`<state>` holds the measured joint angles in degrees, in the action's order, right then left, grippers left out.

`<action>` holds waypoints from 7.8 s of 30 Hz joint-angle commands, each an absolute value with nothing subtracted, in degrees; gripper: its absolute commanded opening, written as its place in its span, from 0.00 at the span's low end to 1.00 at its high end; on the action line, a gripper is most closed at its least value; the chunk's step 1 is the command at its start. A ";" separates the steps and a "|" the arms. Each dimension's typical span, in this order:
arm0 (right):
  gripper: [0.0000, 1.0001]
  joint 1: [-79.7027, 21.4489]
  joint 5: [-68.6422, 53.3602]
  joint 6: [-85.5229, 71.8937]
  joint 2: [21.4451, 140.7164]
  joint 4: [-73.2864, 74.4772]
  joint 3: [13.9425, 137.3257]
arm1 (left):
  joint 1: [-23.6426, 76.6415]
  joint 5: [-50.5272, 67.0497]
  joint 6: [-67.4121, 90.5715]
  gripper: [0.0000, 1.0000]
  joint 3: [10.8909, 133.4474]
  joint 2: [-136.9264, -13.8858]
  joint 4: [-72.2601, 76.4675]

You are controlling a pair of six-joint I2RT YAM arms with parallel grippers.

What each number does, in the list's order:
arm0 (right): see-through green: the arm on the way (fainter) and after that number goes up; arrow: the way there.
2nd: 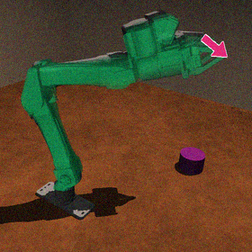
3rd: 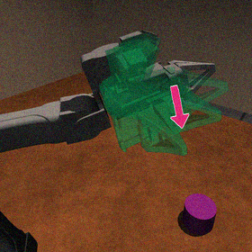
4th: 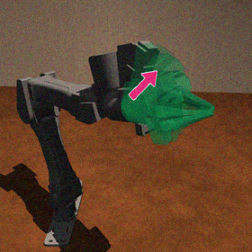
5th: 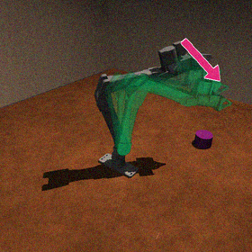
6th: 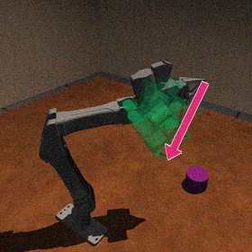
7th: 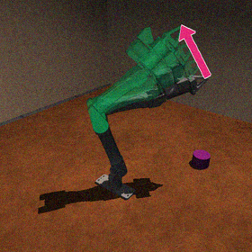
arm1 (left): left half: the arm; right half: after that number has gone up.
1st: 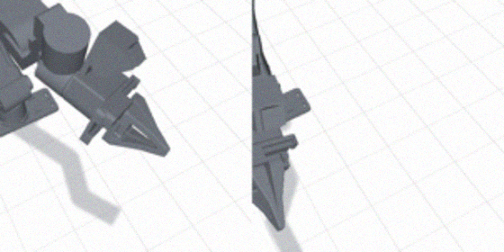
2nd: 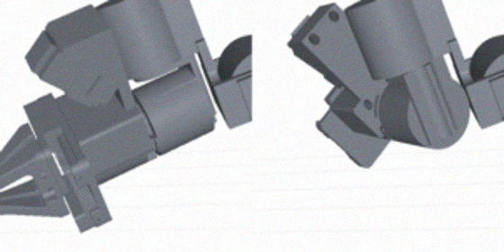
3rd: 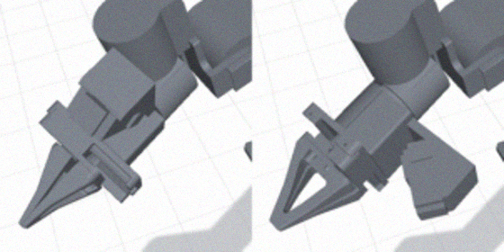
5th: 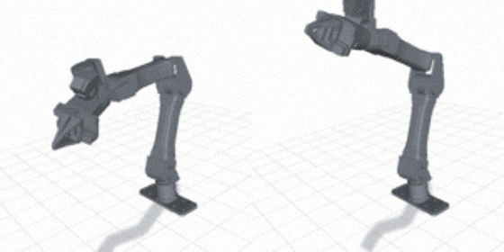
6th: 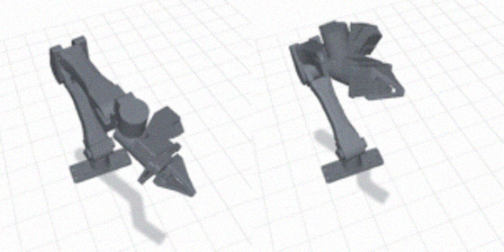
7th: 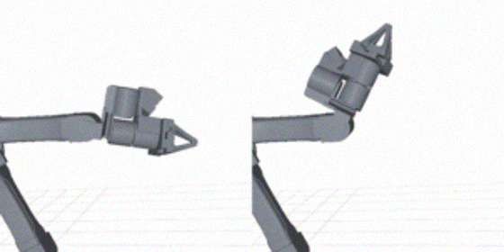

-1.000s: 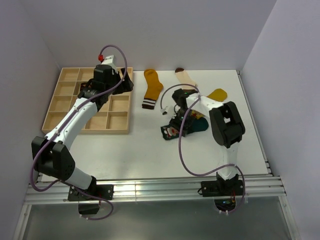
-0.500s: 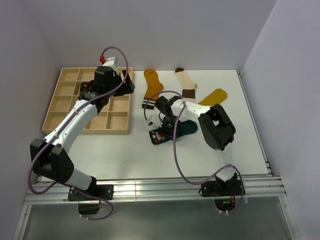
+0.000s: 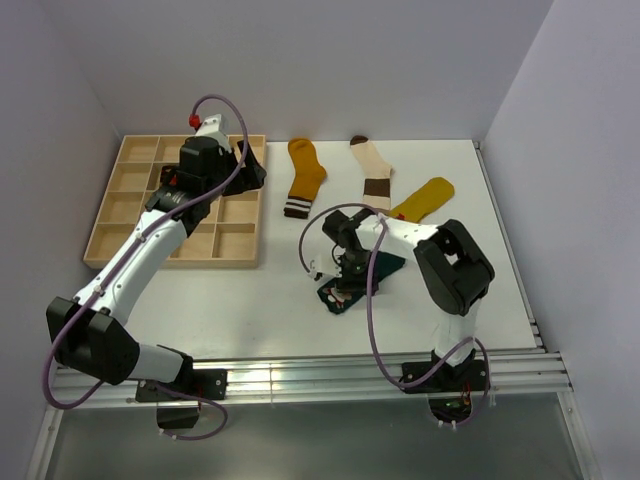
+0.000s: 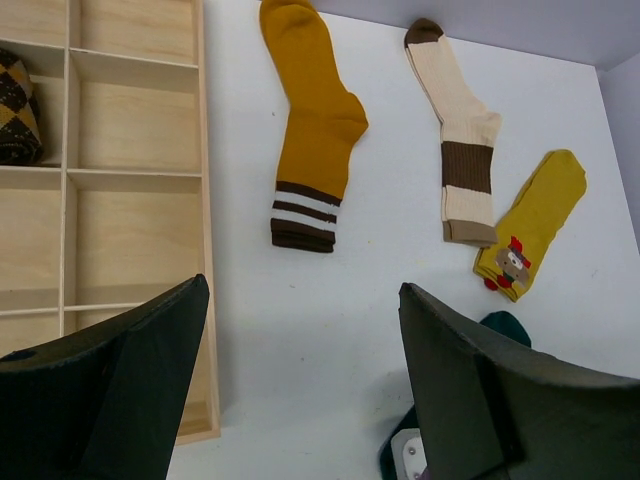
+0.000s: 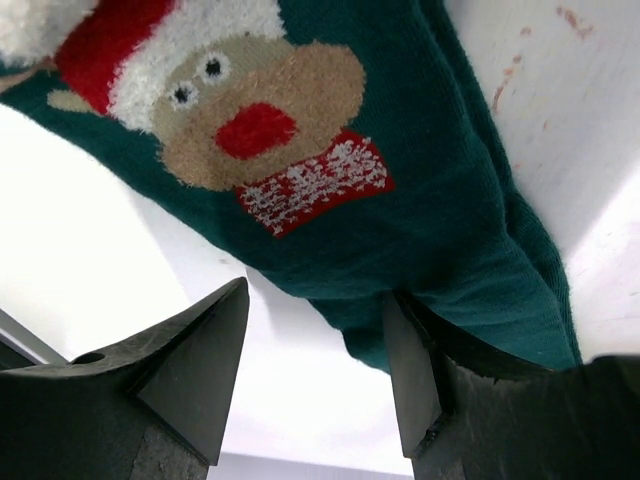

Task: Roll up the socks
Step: Move the sock to the center of the board, then roll the sock at the center of the board.

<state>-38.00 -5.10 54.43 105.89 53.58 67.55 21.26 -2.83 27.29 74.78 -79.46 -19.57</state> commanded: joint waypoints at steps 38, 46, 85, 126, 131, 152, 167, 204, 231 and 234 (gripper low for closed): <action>0.64 -43.16 0.26 58.90 105.48 40.96 81.22 | 21.80 -2.99 29.00 0.83 75.32 -76.90 -19.42; 0.64 -37.62 -14.13 47.03 94.67 46.93 77.00 | 21.80 -2.90 29.00 0.83 76.82 -75.94 -19.60; 0.65 -56.78 -1.42 24.34 96.33 9.75 54.58 | 21.80 -4.13 29.18 0.84 76.20 -74.44 -15.91; 0.25 -54.24 -2.17 27.51 96.24 15.21 53.35 | 21.80 -1.67 28.39 0.83 74.01 -79.36 -13.80; 0.22 -49.32 -12.98 30.76 95.45 23.60 56.94 | 21.88 -0.27 28.47 0.81 69.98 -79.37 -9.15; 0.22 -30.41 -42.01 63.72 123.13 82.88 84.81 | 42.08 -2.54 17.43 0.71 42.20 -72.77 19.51; 0.22 -28.48 -44.30 52.48 129.37 77.53 90.53 | 55.89 1.66 14.33 0.73 35.15 -76.72 25.58; 0.18 -24.08 -48.43 46.49 131.31 78.66 95.10 | 50.01 16.87 22.94 0.67 32.52 -98.87 45.17; 0.24 -21.62 -46.50 35.86 127.71 67.42 89.66 | 47.46 19.59 36.80 0.00 39.72 -105.55 32.01; 0.36 -21.36 -44.57 33.67 121.75 61.37 84.31 | 45.88 24.16 41.54 0.00 40.96 -106.08 27.87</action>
